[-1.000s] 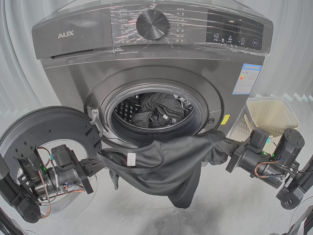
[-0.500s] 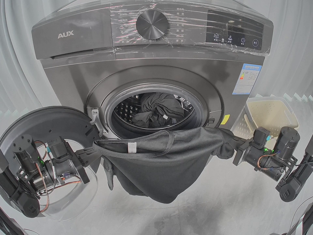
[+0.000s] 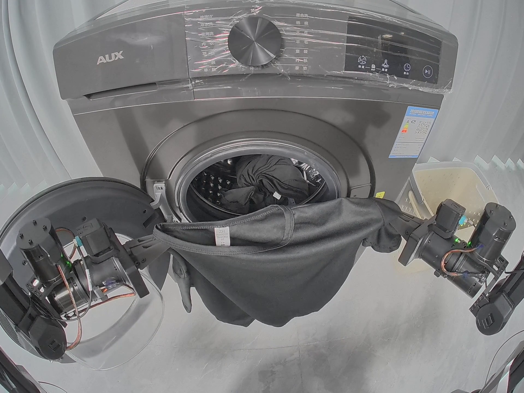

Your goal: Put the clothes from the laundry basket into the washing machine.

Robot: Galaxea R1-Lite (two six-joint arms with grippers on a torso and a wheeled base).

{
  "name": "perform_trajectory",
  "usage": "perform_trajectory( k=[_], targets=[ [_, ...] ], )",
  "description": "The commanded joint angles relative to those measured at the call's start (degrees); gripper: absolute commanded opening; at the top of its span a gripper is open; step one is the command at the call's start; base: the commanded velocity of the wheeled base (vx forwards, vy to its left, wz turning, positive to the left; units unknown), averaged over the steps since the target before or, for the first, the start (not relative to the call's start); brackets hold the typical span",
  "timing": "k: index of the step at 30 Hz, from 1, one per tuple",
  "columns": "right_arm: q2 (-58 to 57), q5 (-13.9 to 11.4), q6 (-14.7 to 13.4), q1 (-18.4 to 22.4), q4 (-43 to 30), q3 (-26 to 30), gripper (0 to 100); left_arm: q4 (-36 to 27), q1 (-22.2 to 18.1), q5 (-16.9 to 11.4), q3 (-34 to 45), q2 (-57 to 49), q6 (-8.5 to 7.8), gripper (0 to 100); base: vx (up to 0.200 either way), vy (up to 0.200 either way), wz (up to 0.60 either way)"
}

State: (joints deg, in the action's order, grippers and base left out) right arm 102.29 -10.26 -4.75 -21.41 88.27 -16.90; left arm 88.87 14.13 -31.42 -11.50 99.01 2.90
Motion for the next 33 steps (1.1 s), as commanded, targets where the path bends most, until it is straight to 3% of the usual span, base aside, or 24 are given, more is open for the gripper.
perform_trajectory(
  k=[1,26,33],
  targets=[
    [-1.5,0.0,0.0,0.0,0.0,-0.2,0,0.0,0.0,0.1,-1.2,-1.7,0.35,0,0.0,0.0,0.0],
    [-4.6,0.3,0.2,-2.2,-0.2,-0.2,0,-0.1,0.6,0.4,-2.1,-5.1,1.32,0,0.0,0.0,0.0],
    [-4.6,1.0,0.2,-4.5,-0.6,0.6,0,-0.1,0.9,0.4,-2.1,-5.1,2.99,0,0.0,0.0,0.0]
  ],
)
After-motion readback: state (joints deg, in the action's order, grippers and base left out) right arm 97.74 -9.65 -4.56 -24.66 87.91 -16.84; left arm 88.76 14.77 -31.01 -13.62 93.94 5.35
